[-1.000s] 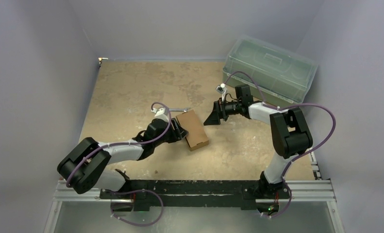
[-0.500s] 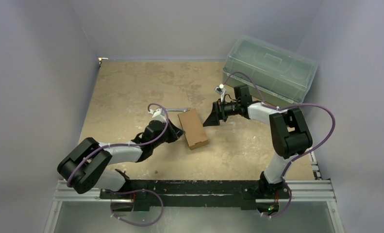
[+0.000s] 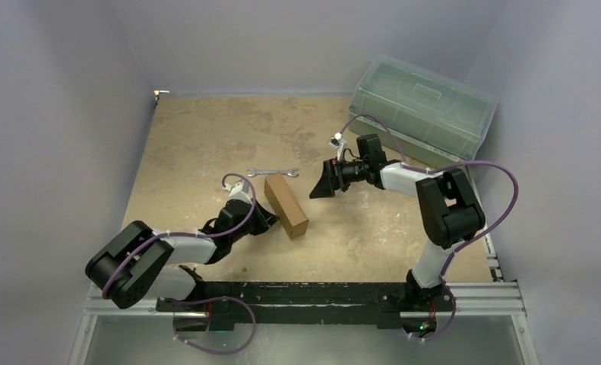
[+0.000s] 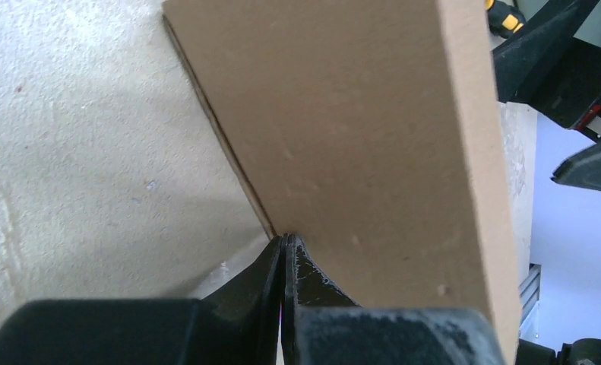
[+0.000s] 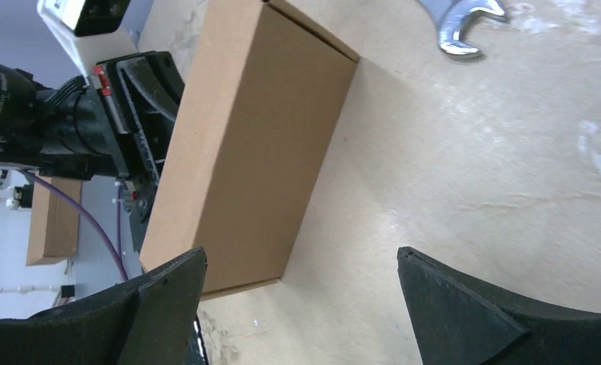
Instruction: Fold the paper box
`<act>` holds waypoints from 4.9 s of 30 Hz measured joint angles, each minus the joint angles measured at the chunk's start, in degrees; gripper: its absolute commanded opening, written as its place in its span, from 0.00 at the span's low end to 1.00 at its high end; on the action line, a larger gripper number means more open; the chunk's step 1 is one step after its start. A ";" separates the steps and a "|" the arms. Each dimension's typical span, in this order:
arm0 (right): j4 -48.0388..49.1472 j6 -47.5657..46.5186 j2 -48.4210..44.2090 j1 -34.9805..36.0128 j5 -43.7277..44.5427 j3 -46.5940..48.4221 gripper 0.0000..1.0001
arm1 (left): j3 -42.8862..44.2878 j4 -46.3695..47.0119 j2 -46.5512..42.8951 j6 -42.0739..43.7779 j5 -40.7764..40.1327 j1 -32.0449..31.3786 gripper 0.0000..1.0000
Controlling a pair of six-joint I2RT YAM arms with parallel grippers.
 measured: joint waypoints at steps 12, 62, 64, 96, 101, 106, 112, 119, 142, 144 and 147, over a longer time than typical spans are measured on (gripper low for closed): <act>-0.46 -1.36 0.33 6.75 0.28 0.04 0.98 | -1.49 -3.98 -7.45 -0.46 0.04 0.70 0.16; -9.88 -12.57 -3.82 7.48 4.17 4.33 0.92 | 4.04 -54.16 -34.88 -2.10 -11.47 0.87 0.43; -11.10 -14.47 -4.37 7.48 4.68 4.72 0.93 | 4.68 -53.62 -35.87 -0.55 -10.62 0.96 0.41; -17.81 -26.75 -7.23 7.41 12.26 6.88 0.84 | 20.90 -21.84 12.31 3.80 -8.76 1.25 0.00; -17.97 -27.15 -7.48 6.71 13.29 6.91 0.84 | 26.88 -16.70 20.37 4.13 -7.76 2.16 0.00; -18.40 -27.76 -9.62 4.61 14.19 6.91 0.86 | 28.96 -13.94 23.37 4.39 -6.36 2.93 0.00; -19.04 -30.16 -13.49 1.36 14.29 7.02 0.88 | 22.56 -17.31 14.10 7.26 -4.94 2.99 0.10; -21.77 -34.38 -19.89 -3.50 13.07 7.21 0.99 | 20.33 -28.59 -15.26 14.49 -4.61 3.82 0.92; -26.99 -7.28 -49.68 -31.04 13.03 19.63 0.99 | 48.83 -57.24 -32.30 27.76 1.92 16.50 0.99; -27.71 -5.64 -51.19 -31.06 14.91 19.52 0.99 | 49.07 -57.83 -32.35 27.78 2.51 16.50 0.99; -28.33 -4.31 -52.19 -31.06 16.33 19.32 0.99 | 49.27 -58.53 -32.33 27.78 3.41 16.50 0.99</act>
